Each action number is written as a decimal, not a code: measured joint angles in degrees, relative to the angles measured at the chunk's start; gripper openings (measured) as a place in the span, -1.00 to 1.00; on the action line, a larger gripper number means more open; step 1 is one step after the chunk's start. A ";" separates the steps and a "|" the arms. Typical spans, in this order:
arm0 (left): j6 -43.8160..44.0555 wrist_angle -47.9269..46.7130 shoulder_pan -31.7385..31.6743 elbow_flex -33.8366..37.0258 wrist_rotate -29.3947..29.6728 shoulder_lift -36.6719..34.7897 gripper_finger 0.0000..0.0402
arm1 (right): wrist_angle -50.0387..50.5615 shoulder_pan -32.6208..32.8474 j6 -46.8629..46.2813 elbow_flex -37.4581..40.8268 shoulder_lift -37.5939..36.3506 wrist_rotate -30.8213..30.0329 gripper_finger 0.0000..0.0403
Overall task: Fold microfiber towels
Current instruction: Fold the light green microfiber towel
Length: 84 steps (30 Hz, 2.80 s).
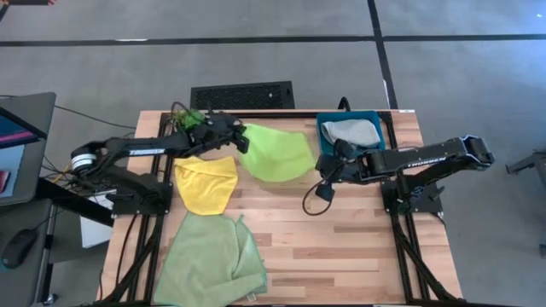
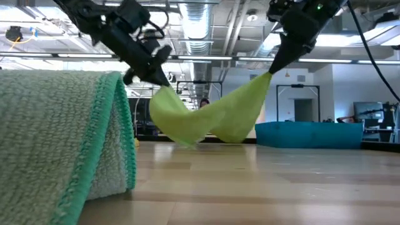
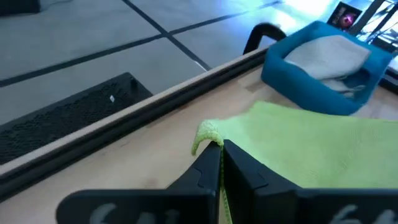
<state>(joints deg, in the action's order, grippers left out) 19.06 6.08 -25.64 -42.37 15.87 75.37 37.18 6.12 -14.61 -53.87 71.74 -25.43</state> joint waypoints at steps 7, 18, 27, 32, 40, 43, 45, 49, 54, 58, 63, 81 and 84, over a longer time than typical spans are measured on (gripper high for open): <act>-0.30 -5.19 0.67 -0.02 1.54 -6.12 -1.00 | 0.27 0.27 0.02 -0.06 -0.68 0.05 -0.98; -0.80 -12.60 3.89 -0.02 1.29 -4.00 -1.00 | 2.88 1.62 -0.51 -0.06 -0.93 2.00 -0.97; 1.61 -14.71 8.06 0.02 1.38 -3.05 -1.00 | 5.82 3.27 -3.84 -0.06 -0.93 2.80 -0.96; 1.54 -10.05 8.62 -1.54 2.47 -3.86 -1.00 | 3.94 2.60 -4.04 -0.14 -0.93 -3.04 -0.96; 1.60 -17.40 10.49 -10.07 0.11 -3.86 -1.00 | 4.85 2.14 -3.96 -1.91 -0.93 -2.51 -0.96; 1.65 -22.60 12.59 -13.47 -1.00 -3.86 -1.00 | 5.57 2.55 -3.93 -1.96 -0.93 -2.52 -0.96; 2.11 -26.40 14.42 -15.21 -2.09 -3.86 -1.00 | 6.07 2.90 -3.91 -1.96 -0.93 -2.49 -0.96; 4.76 -32.36 18.10 -17.69 -2.13 -3.86 -1.00 | 6.05 2.89 -3.87 -1.98 -0.91 -2.59 -0.96; 9.47 -38.35 19.66 -17.37 2.70 -3.22 -1.00 | 6.00 2.76 -3.47 -2.00 -0.91 -3.02 -0.96; 12.92 -43.80 19.61 -17.02 9.39 0.36 -1.00 | 5.84 2.76 -3.37 -2.00 -0.91 -3.03 -0.96; 13.59 -44.52 19.49 -16.98 13.90 7.40 -1.00 | 5.41 2.76 -3.37 -2.00 -0.84 -3.94 -0.96; 15.12 -42.57 19.32 -16.92 14.53 18.59 -1.00 | 5.95 2.74 -3.39 -2.00 -0.17 -1.35 -0.96; 15.28 -42.31 19.46 -16.79 12.09 18.59 -1.00 | 5.96 2.76 -3.39 -2.00 -0.17 1.41 -0.96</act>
<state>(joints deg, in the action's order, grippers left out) 34.33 -36.23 -6.18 -59.16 27.96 93.95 43.13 8.88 -18.00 -55.88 71.57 -24.03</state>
